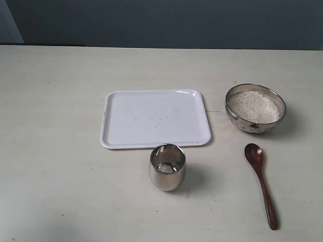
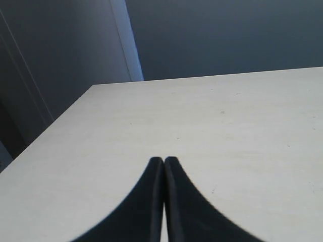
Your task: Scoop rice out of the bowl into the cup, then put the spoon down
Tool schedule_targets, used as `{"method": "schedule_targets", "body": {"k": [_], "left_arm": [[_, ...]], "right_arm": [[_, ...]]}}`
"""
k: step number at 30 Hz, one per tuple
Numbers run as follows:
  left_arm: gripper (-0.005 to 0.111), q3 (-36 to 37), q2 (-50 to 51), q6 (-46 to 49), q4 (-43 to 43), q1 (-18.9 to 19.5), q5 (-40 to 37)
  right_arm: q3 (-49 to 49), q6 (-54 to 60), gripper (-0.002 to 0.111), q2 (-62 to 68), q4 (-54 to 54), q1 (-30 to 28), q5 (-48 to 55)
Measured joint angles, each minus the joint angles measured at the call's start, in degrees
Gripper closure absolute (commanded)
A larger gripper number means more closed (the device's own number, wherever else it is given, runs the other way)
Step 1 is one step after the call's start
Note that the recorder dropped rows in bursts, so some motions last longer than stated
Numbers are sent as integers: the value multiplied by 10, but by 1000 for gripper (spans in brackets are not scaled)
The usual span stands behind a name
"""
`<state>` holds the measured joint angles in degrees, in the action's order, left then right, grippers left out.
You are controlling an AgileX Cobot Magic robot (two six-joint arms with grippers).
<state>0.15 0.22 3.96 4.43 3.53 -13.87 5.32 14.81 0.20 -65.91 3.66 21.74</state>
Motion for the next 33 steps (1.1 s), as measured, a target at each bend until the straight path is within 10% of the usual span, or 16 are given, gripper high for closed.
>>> {"method": "schedule_targets", "body": {"k": [13, 22, 33], "left_arm": [[106, 0, 0, 0, 1, 0, 0], [106, 0, 0, 0, 1, 0, 0], [106, 0, 0, 0, 1, 0, 0]], "right_arm": [[307, 47, 109, 333, 300, 0, 324], [341, 45, 109, 616, 390, 11, 425], [342, -255, 109, 741, 647, 258, 361]]}}
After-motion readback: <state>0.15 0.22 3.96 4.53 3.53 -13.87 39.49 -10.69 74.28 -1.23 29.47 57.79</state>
